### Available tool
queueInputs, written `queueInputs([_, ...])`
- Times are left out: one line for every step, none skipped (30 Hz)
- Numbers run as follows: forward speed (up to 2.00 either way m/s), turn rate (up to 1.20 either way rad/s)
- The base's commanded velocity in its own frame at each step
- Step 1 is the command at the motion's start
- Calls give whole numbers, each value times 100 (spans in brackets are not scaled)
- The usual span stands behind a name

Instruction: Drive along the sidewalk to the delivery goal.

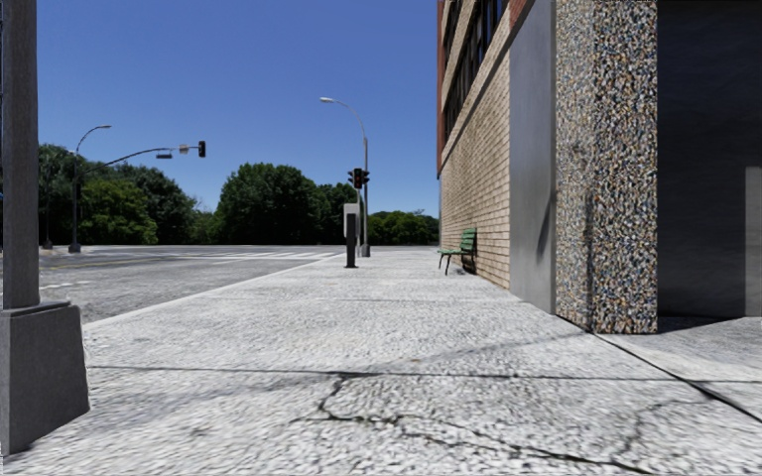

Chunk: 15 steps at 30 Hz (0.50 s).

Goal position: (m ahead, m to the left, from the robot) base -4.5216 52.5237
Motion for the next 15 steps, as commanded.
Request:
queueInputs([200,-40])
queueInputs([200,-40])
queueInputs([200,-40])
queueInputs([200,-40])
queueInputs([200,-40])
queueInputs([200,-40])
queueInputs([200,-40])
queueInputs([200,-31])
queueInputs([200,-31])
queueInputs([200,0])
queueInputs([200,0])
queueInputs([200,0])
queueInputs([200,0])
queueInputs([200,0])
queueInputs([200,0])
